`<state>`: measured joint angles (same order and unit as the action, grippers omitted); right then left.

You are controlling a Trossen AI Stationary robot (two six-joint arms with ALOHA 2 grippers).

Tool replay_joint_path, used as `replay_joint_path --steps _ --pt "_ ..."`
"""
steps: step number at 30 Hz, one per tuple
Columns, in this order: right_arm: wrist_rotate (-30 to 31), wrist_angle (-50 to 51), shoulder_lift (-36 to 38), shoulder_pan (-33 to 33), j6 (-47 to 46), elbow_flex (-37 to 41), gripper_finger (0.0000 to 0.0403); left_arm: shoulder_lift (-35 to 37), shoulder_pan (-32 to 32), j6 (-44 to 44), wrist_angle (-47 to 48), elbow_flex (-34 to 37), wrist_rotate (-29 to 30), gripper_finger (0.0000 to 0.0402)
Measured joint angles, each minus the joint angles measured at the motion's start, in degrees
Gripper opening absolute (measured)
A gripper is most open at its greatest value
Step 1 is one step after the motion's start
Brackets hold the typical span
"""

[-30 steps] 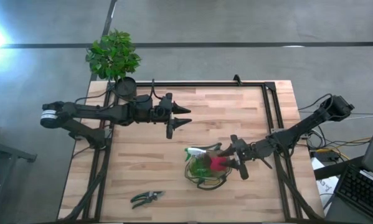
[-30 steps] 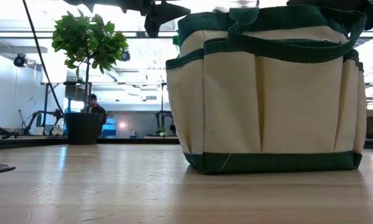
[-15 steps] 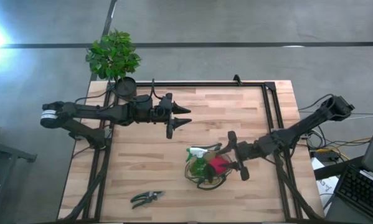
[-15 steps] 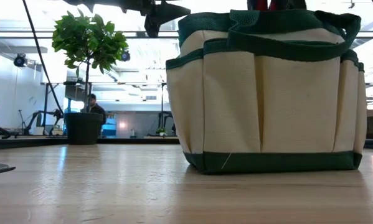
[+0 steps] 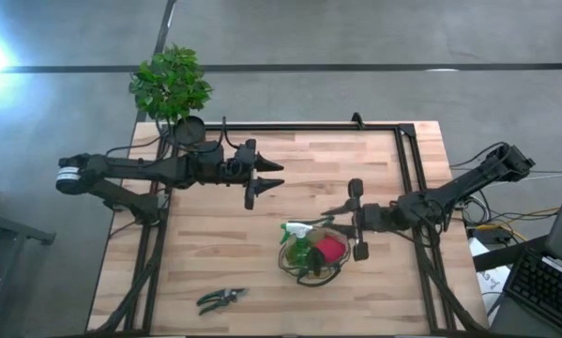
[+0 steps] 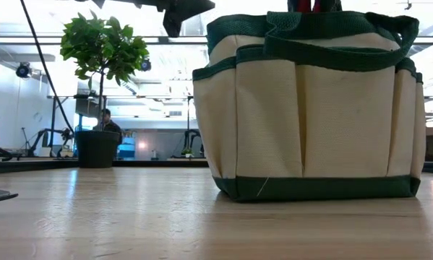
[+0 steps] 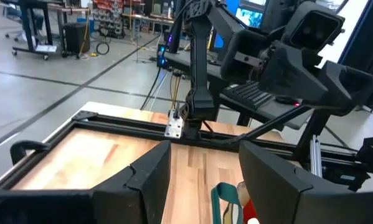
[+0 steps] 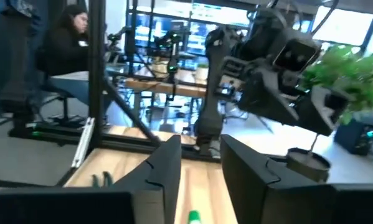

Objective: Pick & Place Garden tools in Gardening bag
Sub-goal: Put the green shear scissors into the gardening bag

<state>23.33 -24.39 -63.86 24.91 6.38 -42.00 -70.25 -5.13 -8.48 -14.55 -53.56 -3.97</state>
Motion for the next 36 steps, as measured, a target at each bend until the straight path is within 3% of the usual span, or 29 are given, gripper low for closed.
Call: replay_joint_path --steps 8,17,36 --pt "11.4 1.7 0.1 0.0 2.5 -1.4 0.0054 -0.2 0.0 0.1 0.7 0.0 1.0 0.0193" --pt "11.4 2.7 0.1 -0.3 5.2 -1.1 0.0034 -0.4 0.0 0.1 0.6 0.2 1.1 0.0193" --pt "11.2 10.6 0.5 0.0 1.5 -1.1 0.0009 -0.5 0.0 0.1 2.6 0.3 1.6 0.0193"
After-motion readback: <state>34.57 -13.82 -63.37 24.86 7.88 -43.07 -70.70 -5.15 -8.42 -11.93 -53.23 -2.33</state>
